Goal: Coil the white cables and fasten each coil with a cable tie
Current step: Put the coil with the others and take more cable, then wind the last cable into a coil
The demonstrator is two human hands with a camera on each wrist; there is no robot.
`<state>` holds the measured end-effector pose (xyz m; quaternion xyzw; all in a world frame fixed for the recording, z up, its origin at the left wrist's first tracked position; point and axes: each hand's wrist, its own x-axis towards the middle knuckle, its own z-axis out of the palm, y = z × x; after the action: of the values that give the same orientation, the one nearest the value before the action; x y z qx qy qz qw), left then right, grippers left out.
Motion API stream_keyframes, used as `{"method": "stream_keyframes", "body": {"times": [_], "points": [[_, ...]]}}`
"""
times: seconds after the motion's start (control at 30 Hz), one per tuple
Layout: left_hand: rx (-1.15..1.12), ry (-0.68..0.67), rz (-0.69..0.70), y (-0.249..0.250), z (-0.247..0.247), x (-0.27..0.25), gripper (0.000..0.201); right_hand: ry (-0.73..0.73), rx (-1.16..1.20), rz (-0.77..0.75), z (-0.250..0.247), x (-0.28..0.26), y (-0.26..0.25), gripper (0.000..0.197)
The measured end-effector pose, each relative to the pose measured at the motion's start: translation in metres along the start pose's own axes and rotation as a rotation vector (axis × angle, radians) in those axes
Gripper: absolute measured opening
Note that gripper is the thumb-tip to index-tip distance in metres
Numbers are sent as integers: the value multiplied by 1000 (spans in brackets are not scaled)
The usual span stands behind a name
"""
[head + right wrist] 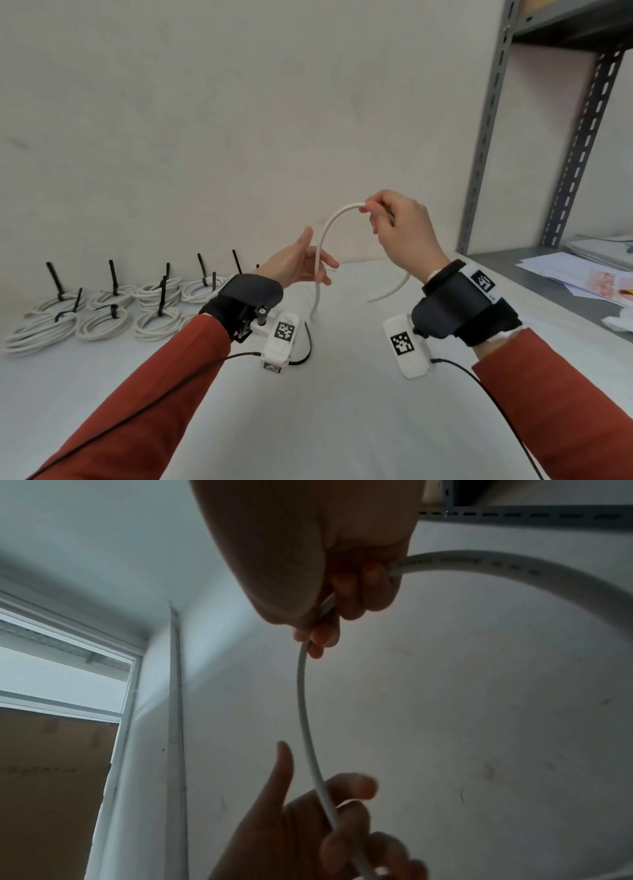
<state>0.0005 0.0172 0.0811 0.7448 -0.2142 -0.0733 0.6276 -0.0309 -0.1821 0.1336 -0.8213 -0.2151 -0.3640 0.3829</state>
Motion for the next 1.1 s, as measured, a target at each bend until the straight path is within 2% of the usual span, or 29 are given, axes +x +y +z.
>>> {"method": "stream_keyframes", "body": {"times": [0.07,0.13,0.23,0.33,0.4,0.53,0.67,0.8,1.0,1.1], "points": [[173,58,78,-5,-10,-5,35,52,28,2,3,6,1,20],[351,77,110,-13,-23,-7,20,124,124,14,1,12,-2,20],[476,217,112,-22,-42,-5,25,177,255,2,-3,17,-10,20],[502,415,176,-14,-60,-5,25,110,299,6,0,14,-12,20],[492,498,216,0,-75,-6,24,41,353,70,4,11,-9,22],[608,595,309,34,-108,-14,24,-131,511,212,7,1,-6,25],[705,733,402,66,-141,-25,19,-268,544,194,18,-8,-7,28],[730,835,465,83,-168,-41,18,-323,541,191,31,-14,-5,39],[748,961,472,93,-201,-74,22,-366,579,254,36,-16,-11,51],[808,1017,462,96,-216,-92,20,-377,692,269,38,-12,-14,55]]}}
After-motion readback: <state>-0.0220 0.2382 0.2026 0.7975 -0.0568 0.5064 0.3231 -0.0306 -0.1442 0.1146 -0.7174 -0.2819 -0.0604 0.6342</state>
